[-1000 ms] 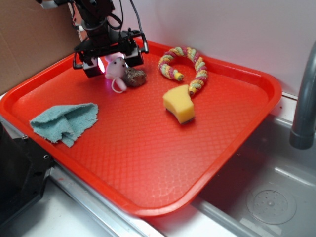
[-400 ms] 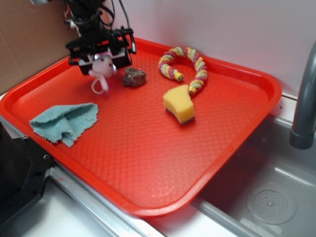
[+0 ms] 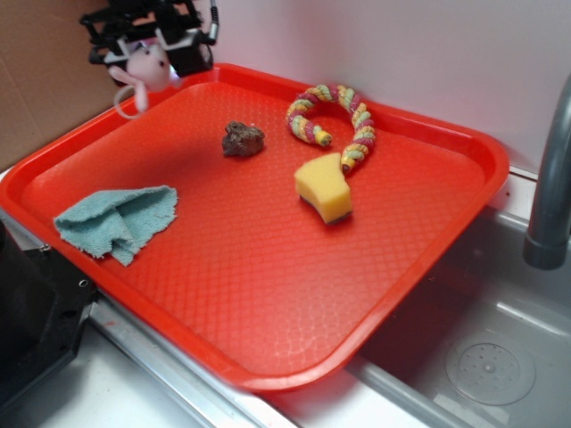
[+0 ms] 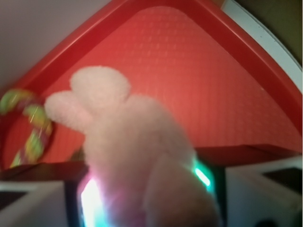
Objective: Grab the pink bunny.
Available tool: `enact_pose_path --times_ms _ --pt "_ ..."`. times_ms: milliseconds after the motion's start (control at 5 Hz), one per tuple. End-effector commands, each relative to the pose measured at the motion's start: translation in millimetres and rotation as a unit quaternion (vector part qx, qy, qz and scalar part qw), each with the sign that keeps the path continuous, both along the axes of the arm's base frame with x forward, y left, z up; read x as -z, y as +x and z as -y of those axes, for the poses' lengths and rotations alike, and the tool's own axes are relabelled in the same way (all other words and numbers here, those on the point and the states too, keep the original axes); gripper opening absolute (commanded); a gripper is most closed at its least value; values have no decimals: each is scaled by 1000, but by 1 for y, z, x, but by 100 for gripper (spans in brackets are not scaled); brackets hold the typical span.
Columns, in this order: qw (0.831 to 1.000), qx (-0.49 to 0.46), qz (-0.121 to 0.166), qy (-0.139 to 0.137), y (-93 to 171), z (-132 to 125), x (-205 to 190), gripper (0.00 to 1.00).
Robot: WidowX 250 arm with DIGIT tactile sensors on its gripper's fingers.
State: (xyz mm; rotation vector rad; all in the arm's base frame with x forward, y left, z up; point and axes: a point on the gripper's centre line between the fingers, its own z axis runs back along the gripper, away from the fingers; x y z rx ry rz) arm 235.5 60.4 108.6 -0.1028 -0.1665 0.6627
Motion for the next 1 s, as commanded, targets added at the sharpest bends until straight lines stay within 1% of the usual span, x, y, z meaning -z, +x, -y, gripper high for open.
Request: enact_pose_path --times_ms 0,200,400,600,800 --pt "988 155 -12 -21 -47 36 -70 0" --pt "979 203 -8 -31 -64 56 -85 0" --pt "967 253 -6 -28 -87 76 -99 0" --pt "962 270 -12 -39 -94 85 -101 0" --pt "972 235 -16 -23 -83 74 -101 0"
